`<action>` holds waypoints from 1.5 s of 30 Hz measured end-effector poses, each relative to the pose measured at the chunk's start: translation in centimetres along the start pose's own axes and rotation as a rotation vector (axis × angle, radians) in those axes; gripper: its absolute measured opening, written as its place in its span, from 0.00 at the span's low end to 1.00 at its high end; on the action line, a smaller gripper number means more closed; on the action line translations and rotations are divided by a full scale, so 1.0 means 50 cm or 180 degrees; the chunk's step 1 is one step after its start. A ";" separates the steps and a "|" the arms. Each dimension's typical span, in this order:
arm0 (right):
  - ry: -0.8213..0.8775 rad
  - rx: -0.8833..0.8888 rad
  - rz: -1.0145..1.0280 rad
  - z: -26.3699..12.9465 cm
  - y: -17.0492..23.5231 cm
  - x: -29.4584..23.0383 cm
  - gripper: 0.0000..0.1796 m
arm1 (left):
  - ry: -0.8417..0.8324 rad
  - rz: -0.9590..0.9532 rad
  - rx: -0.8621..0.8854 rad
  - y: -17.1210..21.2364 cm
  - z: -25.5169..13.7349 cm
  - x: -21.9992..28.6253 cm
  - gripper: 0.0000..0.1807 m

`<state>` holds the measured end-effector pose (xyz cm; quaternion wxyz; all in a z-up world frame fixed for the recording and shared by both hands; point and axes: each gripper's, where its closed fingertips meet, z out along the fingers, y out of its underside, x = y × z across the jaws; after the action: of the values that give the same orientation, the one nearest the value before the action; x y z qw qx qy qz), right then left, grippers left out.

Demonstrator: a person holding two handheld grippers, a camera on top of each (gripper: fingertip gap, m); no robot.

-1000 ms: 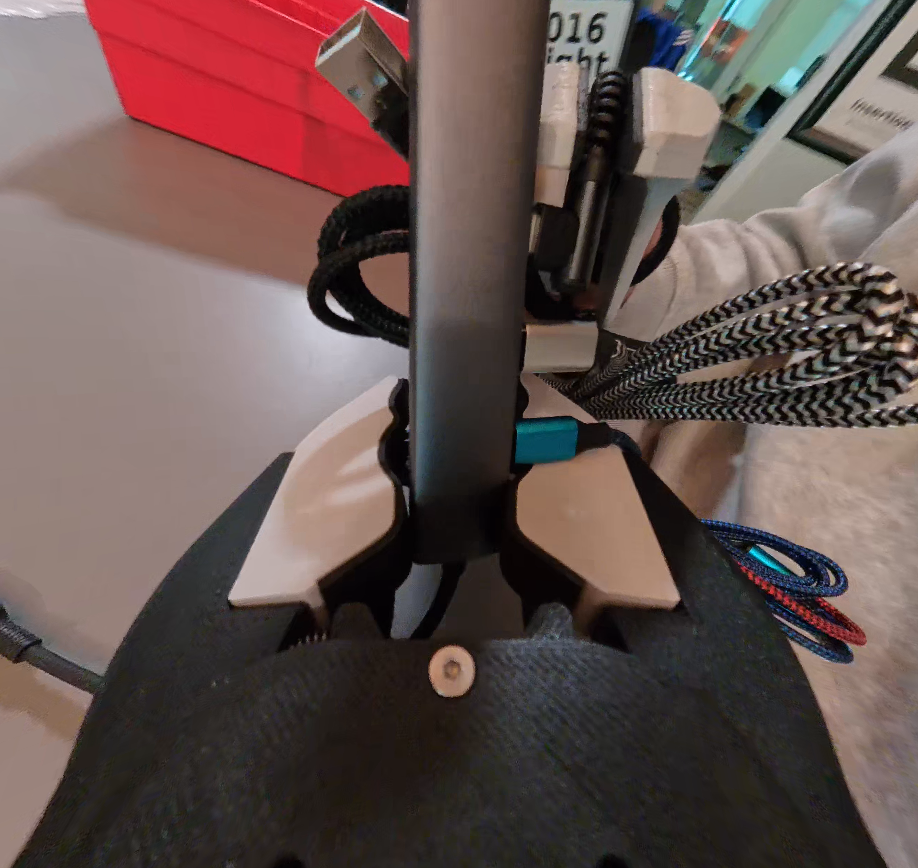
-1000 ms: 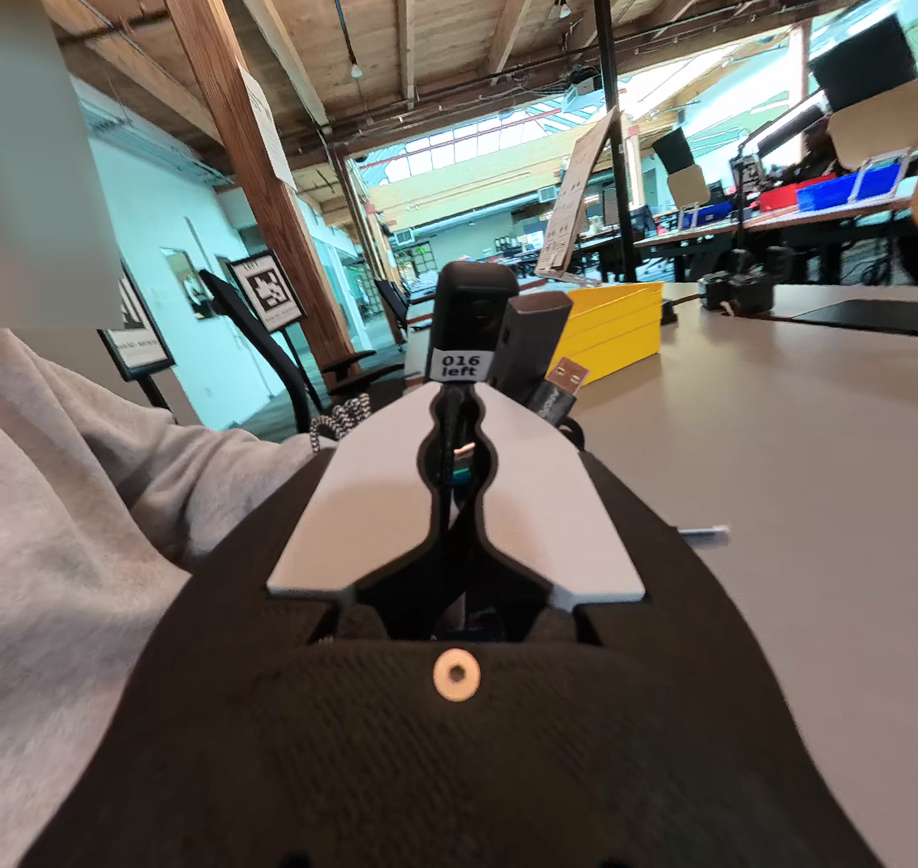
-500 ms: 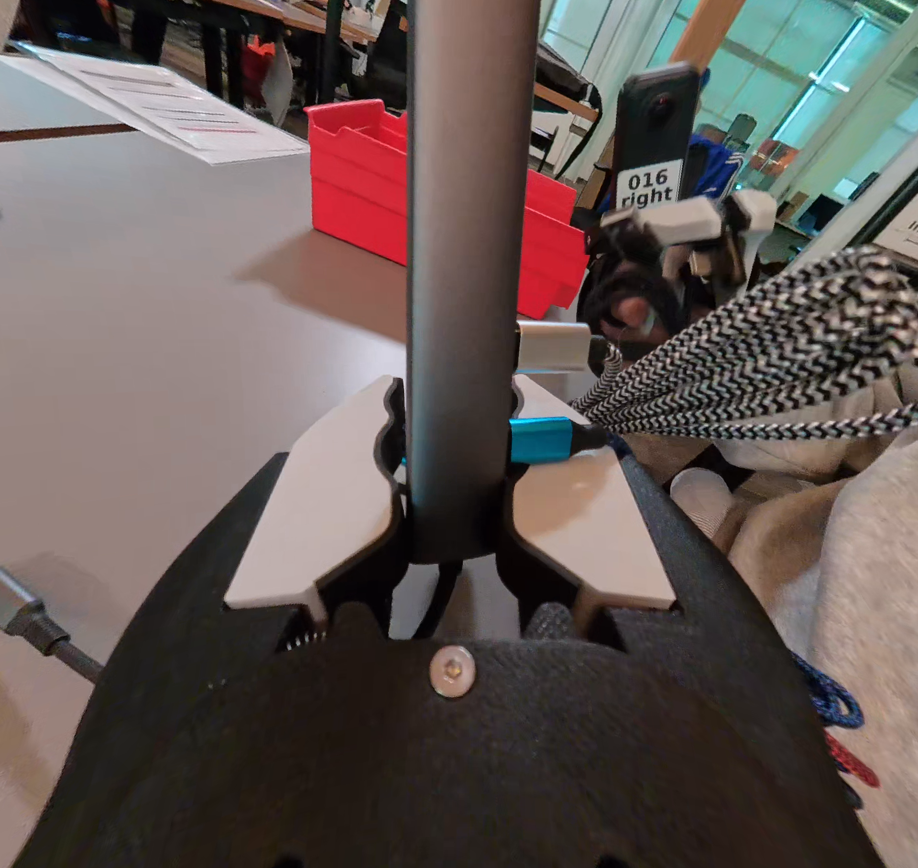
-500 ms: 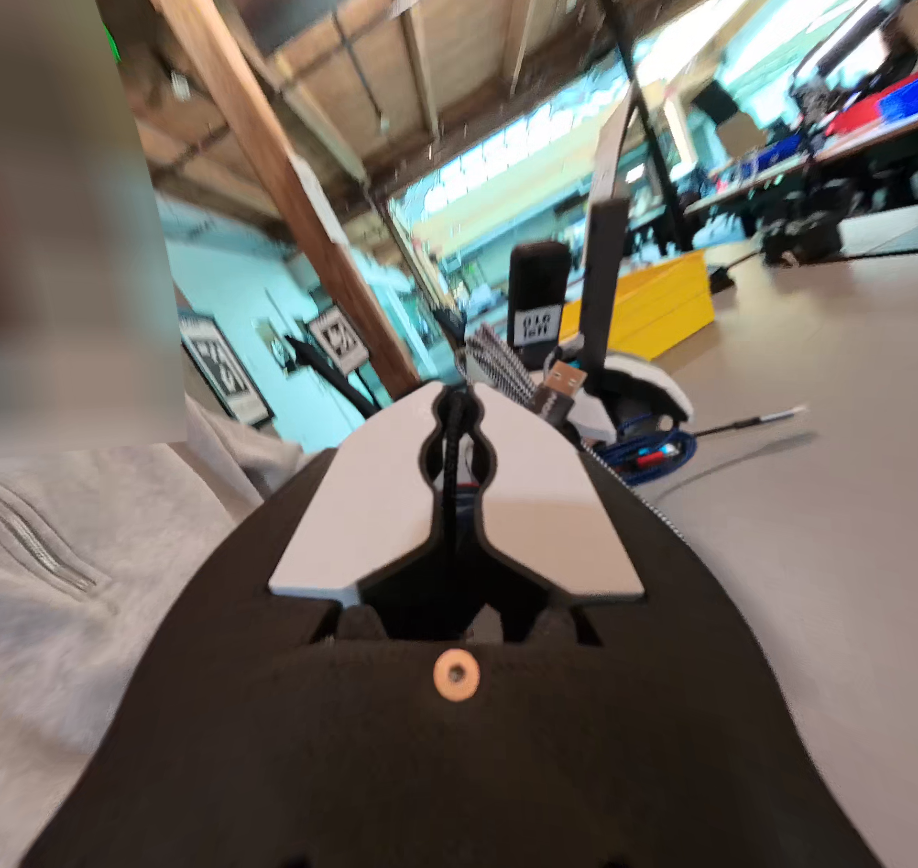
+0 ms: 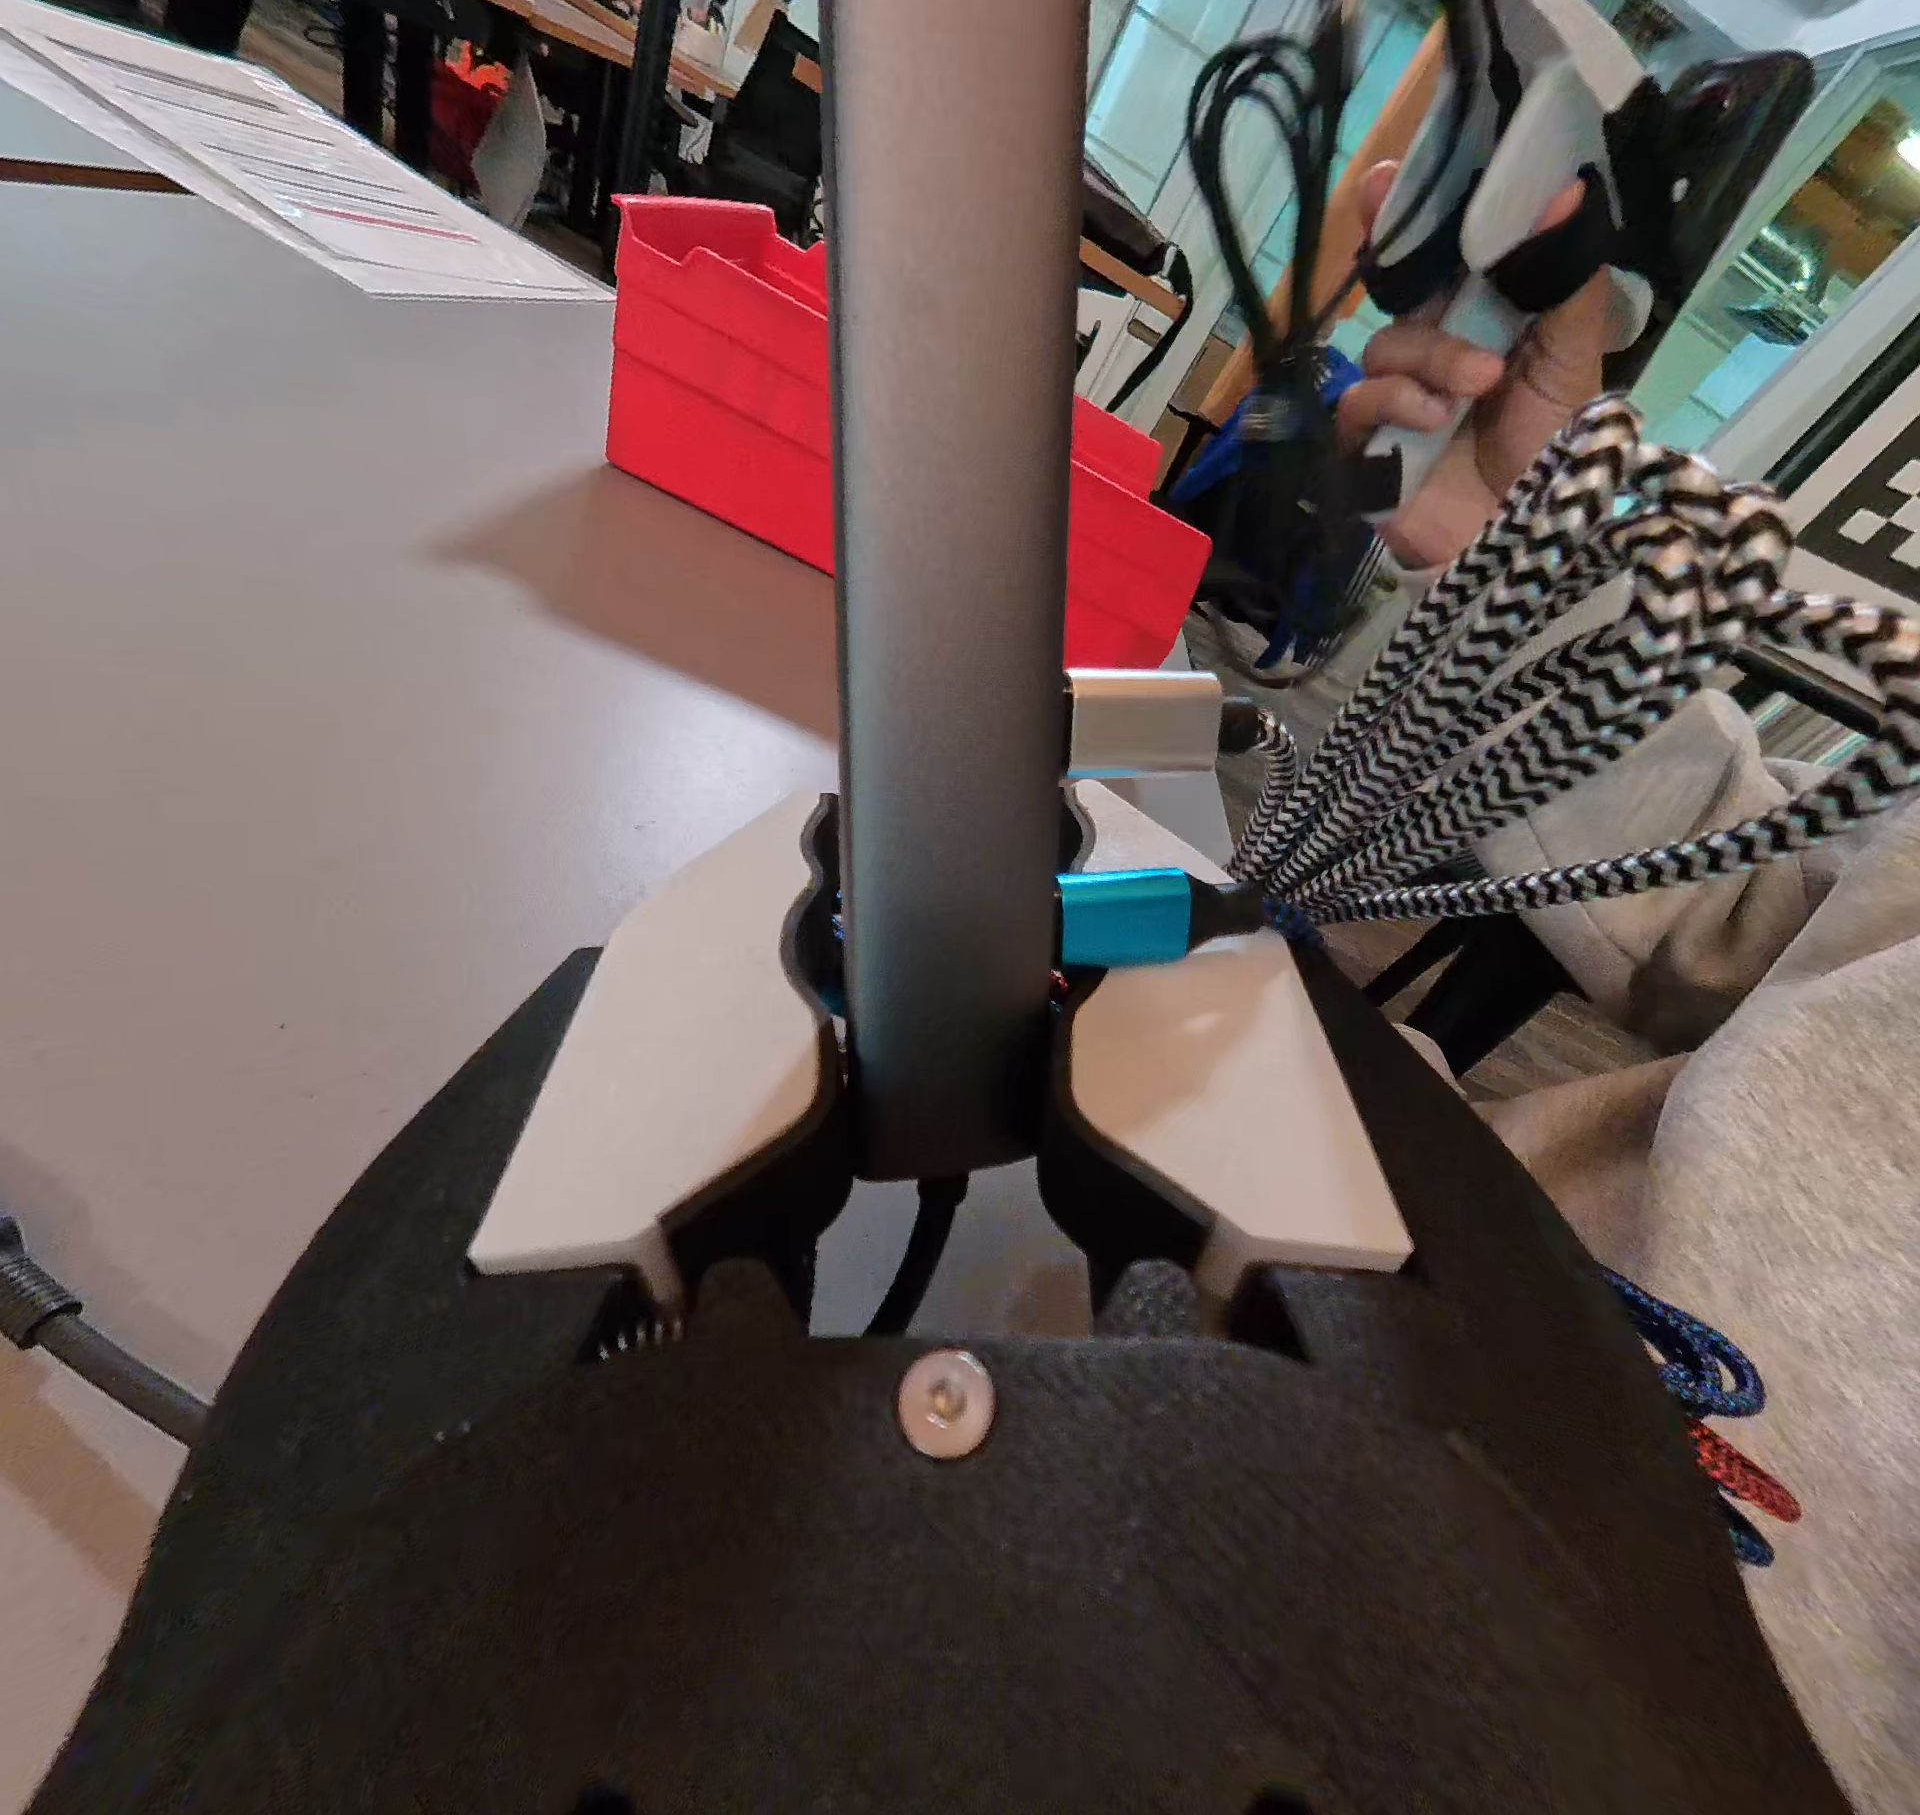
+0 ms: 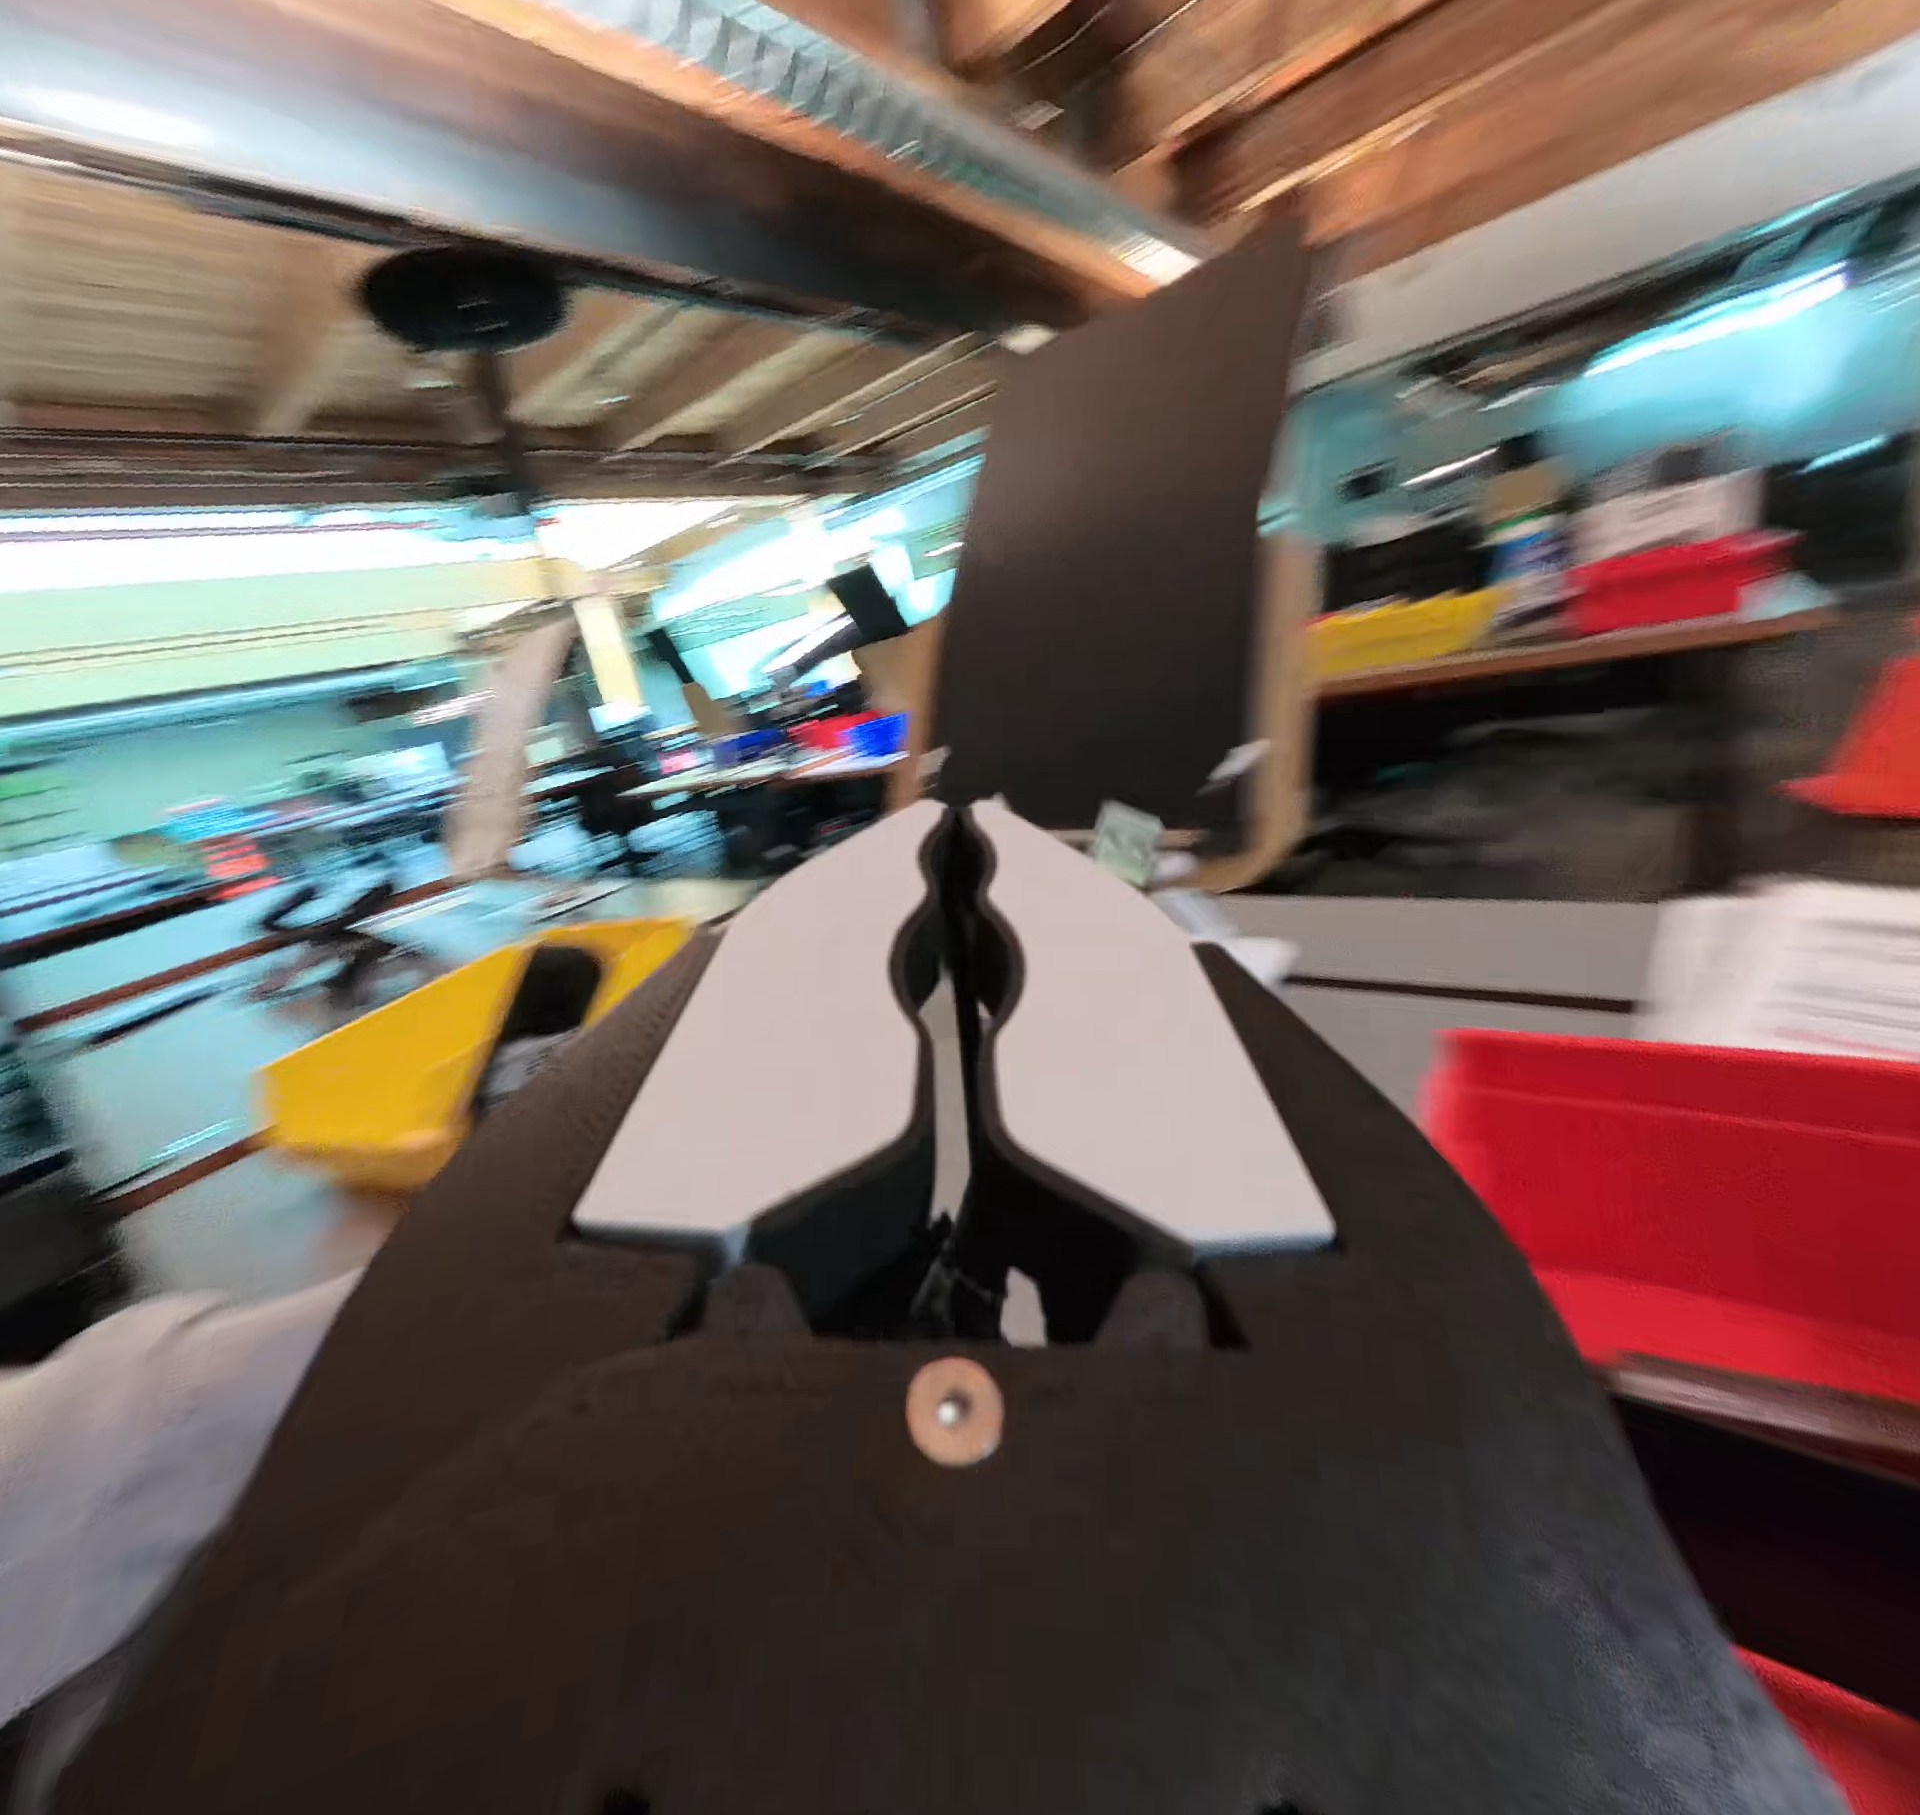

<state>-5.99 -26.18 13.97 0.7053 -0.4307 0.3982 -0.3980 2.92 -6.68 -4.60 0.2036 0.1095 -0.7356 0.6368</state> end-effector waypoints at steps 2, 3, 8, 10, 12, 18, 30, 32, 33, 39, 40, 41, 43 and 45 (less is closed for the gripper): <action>0.0655 0.0271 -0.0292 -0.053 -0.050 0.086 0.00 | -0.0026 0.0011 0.0014 0.001 -0.001 0.001 0.23; 0.0971 0.0372 -0.0383 -0.082 -0.064 0.130 0.00 | -0.0030 0.0004 0.0014 0.002 -0.001 0.002 0.23; 0.1618 0.0330 -0.0161 -0.160 -0.026 0.267 0.00 | -0.0077 0.0019 -0.0053 0.014 -0.004 0.010 0.23; 0.1566 0.0313 0.0013 -0.159 -0.014 0.276 0.00 | -0.0112 0.0059 -0.0086 0.019 -0.007 0.014 0.23; 0.1308 0.0084 0.0158 -0.133 0.004 0.261 0.09 | -0.0151 0.0083 -0.0119 0.025 -0.011 0.014 0.23; 0.0032 -0.1393 0.0201 -0.083 0.110 0.128 0.30 | -0.0221 0.0065 -0.0100 0.028 -0.022 0.008 0.23; 0.0230 -0.2442 -0.0608 -0.121 0.271 0.169 0.25 | -0.0151 0.0012 -0.0071 0.023 -0.009 0.012 0.23; 0.0250 -0.2365 -0.0571 -0.120 0.262 0.171 0.24 | -0.0148 0.0033 -0.0106 0.027 -0.006 0.013 0.23; 0.0223 -0.2321 -0.0566 -0.119 0.258 0.168 0.21 | -0.0146 0.0039 -0.0117 0.028 -0.005 0.013 0.23; 0.0569 -0.2210 -0.0915 -0.117 0.235 0.195 0.08 | -0.0152 0.0028 -0.0098 0.026 -0.006 0.011 0.23; 0.0641 -0.2104 -0.0963 -0.116 0.222 0.201 0.07 | -0.0154 0.0025 -0.0092 0.025 -0.007 0.011 0.23; 0.0728 -0.1969 -0.0996 -0.117 0.204 0.207 0.07 | -0.0158 0.0023 -0.0087 0.025 -0.007 0.010 0.23; 0.0985 -0.1571 -0.1094 -0.122 0.149 0.222 0.07 | -0.0162 0.0017 -0.0080 0.025 -0.008 0.009 0.23; 0.1282 -0.1101 -0.1360 -0.137 0.080 0.232 0.07 | -0.0159 0.0009 -0.0079 0.025 -0.008 0.008 0.23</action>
<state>-7.04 -37.42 5.60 0.4296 -0.5305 0.4919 -0.5404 2.10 -6.06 -5.49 0.1855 0.1217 -0.7485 0.6250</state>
